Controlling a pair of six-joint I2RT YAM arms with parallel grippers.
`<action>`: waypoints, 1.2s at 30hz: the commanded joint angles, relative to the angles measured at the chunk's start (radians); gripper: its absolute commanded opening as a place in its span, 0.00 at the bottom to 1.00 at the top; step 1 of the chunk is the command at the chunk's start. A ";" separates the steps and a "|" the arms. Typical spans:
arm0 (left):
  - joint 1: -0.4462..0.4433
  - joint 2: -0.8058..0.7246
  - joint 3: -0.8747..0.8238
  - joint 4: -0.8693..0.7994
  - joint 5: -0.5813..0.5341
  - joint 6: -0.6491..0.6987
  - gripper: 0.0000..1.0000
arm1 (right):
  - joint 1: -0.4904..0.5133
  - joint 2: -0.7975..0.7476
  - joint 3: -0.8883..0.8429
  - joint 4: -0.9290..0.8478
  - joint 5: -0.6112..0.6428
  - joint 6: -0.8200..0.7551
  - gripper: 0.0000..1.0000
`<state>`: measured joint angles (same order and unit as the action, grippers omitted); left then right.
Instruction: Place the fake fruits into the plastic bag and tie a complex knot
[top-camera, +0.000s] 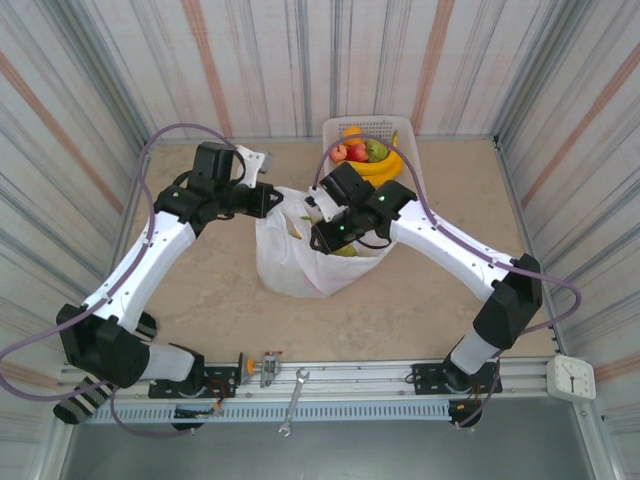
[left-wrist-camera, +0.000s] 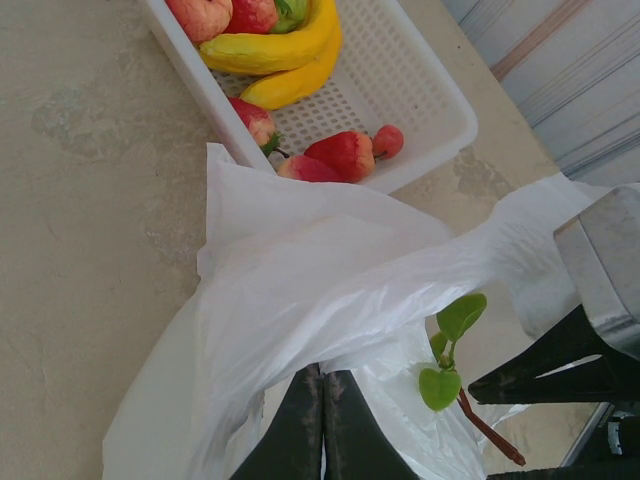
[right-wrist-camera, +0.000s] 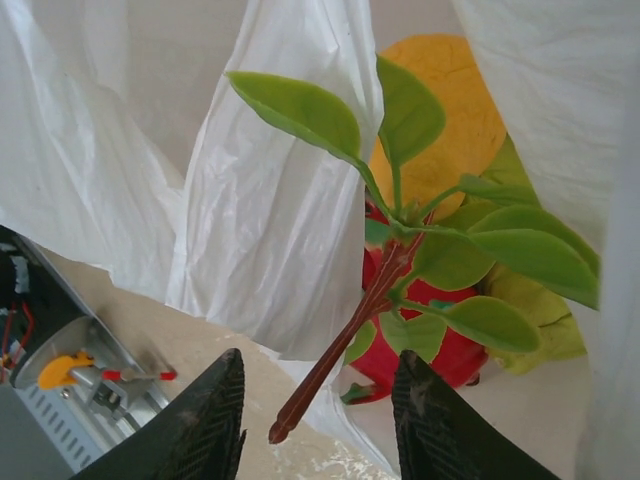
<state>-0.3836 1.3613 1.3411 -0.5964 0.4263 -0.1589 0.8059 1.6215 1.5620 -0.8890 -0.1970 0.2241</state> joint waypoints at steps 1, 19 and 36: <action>-0.001 -0.013 0.003 0.009 0.010 -0.004 0.00 | 0.006 0.015 0.038 -0.033 0.020 0.011 0.36; -0.001 -0.053 -0.037 0.001 -0.008 0.035 0.00 | -0.059 -0.095 0.012 -0.090 0.076 -0.008 0.00; -0.002 -0.175 -0.143 0.167 0.130 0.070 0.00 | -0.088 -0.037 0.050 -0.075 0.005 -0.080 0.42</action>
<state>-0.3836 1.2007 1.2110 -0.4824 0.5098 -0.1112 0.7246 1.6138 1.5608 -0.9508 -0.1577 0.1867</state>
